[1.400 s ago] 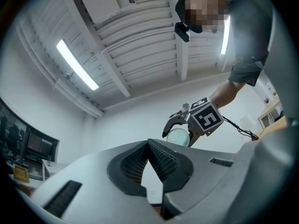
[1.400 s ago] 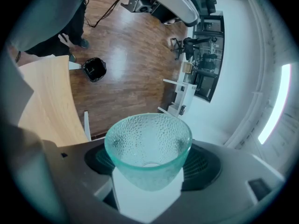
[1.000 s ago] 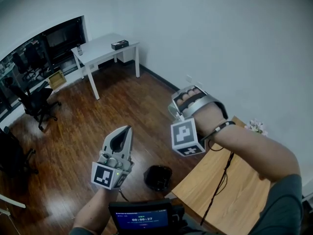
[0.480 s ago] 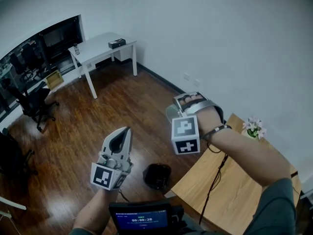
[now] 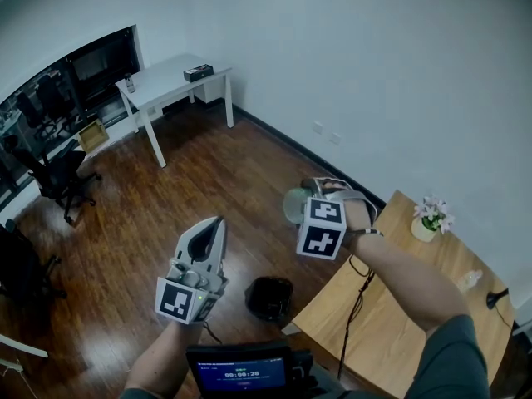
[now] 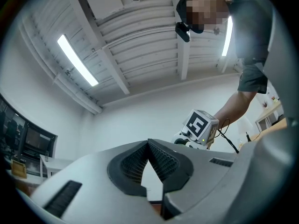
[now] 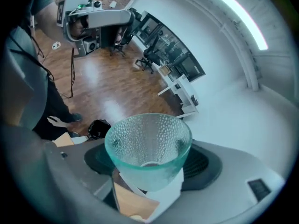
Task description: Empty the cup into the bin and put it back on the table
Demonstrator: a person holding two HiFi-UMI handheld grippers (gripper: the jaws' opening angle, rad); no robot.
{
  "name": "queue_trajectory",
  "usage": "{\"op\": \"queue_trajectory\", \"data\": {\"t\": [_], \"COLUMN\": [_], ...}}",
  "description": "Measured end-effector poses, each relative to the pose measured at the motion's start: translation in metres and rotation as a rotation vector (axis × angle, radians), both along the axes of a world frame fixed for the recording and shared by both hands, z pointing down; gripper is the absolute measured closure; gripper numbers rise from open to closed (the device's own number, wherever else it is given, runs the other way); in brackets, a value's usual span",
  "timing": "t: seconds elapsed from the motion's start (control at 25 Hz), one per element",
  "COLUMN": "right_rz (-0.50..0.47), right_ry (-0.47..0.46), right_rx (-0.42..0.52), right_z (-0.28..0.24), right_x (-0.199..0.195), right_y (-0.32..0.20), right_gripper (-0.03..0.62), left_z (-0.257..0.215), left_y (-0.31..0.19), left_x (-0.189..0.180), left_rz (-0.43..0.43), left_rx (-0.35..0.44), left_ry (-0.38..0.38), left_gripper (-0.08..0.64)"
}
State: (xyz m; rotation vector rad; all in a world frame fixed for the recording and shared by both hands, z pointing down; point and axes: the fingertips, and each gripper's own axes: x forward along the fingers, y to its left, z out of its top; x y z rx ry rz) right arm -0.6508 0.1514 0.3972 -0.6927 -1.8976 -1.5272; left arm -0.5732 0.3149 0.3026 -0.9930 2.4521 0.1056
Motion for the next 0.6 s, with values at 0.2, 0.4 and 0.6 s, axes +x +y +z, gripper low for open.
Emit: {"op": "queue_trajectory", "data": {"t": [0.2,0.4,0.6], "right_rz": [0.065,0.124,0.176], "right_ry": [0.03,0.049,0.07], "right_rx": [-0.166,-0.346,-0.515], "right_z": [0.012,0.021,0.022], "right_x": [-0.001,-0.009,-0.01], "right_y": [-0.003,-0.009,-0.005], "right_gripper": [0.198,0.198,0.198], "left_z": [0.001,-0.002,-0.002], "left_y": [0.002,-0.005,-0.008], "left_x": [-0.001,-0.001,-0.002], "left_rz": [-0.006,0.005,0.014], "left_rx": [-0.003,-0.005,-0.037], "left_ry": [-0.004,-0.004,-0.005], "left_gripper": [0.56,0.56,0.56]}}
